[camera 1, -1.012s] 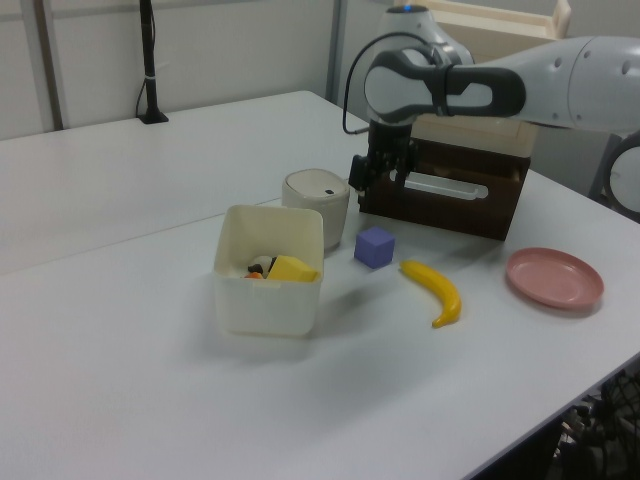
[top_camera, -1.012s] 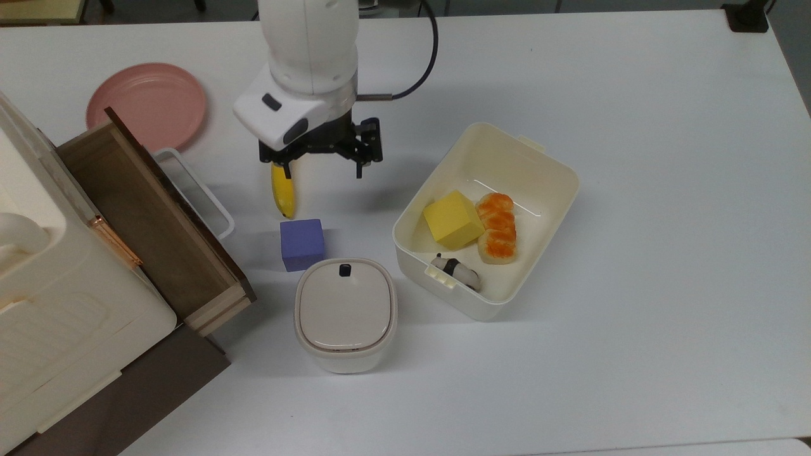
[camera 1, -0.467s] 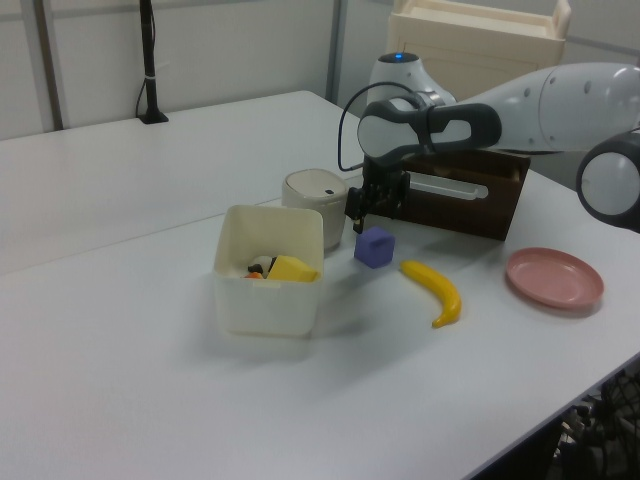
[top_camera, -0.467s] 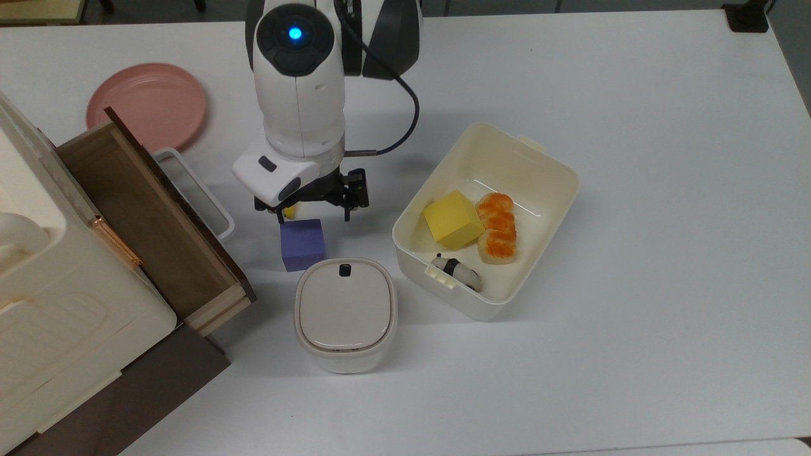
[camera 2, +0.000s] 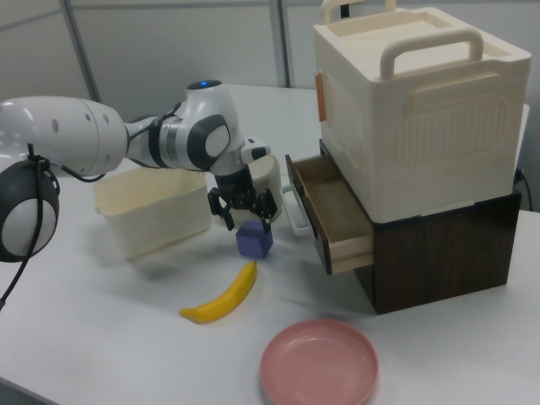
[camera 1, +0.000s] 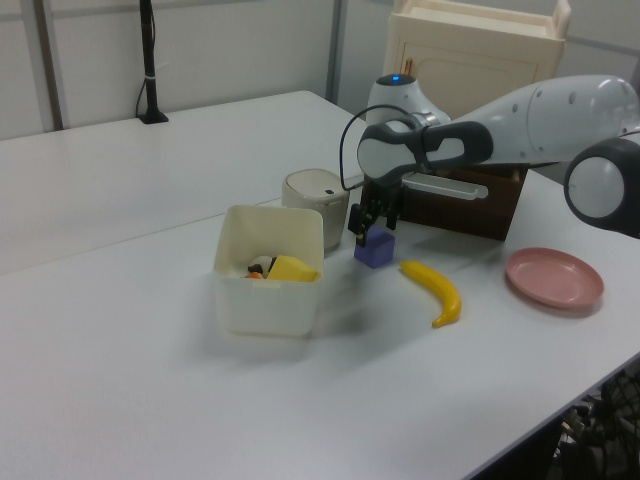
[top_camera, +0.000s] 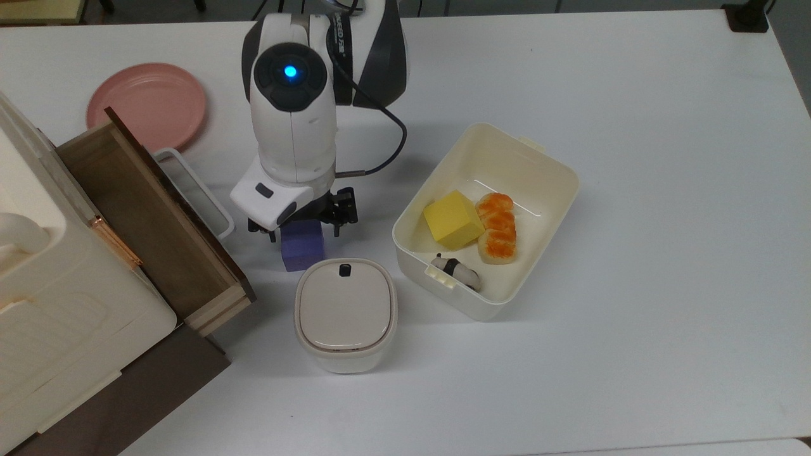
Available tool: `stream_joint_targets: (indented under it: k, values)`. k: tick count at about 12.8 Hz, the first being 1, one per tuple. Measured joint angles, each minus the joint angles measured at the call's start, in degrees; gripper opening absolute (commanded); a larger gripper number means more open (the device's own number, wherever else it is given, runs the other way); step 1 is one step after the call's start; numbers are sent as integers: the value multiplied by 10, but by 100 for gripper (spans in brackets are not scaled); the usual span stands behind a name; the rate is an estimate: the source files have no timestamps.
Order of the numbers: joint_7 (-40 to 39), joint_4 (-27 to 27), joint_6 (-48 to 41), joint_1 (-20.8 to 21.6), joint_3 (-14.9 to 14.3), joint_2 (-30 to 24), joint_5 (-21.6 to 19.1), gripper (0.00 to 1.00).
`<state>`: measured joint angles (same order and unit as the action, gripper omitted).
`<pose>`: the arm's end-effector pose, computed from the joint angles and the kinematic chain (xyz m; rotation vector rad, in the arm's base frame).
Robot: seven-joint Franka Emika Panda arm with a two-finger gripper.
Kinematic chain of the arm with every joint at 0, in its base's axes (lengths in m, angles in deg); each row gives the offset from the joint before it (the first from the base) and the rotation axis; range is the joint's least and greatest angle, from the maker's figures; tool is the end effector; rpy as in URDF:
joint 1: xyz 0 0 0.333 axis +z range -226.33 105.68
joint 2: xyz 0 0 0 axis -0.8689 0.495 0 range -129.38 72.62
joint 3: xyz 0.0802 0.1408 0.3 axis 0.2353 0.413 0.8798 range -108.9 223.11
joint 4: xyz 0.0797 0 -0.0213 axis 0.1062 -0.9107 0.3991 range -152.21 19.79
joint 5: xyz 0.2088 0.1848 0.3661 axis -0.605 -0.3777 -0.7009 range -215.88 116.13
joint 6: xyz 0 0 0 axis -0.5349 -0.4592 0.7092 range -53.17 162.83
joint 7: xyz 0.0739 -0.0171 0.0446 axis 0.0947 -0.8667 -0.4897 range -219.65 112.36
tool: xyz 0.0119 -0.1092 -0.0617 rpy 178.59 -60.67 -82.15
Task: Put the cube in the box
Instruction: 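Close the gripper on the purple cube, then lift the purple cube and carry it over the cream box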
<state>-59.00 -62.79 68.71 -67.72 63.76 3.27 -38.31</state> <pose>0.7807 -0.0352 0.3195 3.0131 0.2436 0.0679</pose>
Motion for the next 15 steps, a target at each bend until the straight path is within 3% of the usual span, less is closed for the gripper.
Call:
stream_joint_targets:
  k: [2,4,10,15]
  values:
    - [-1,0,3,0,0,9,6,74]
    - [-2,0,3,0,0,11,12,53]
    - [-40,15,-14,-8,0,-19,18,54]
    - [-69,38,-88,9,11,-122,-81,55]
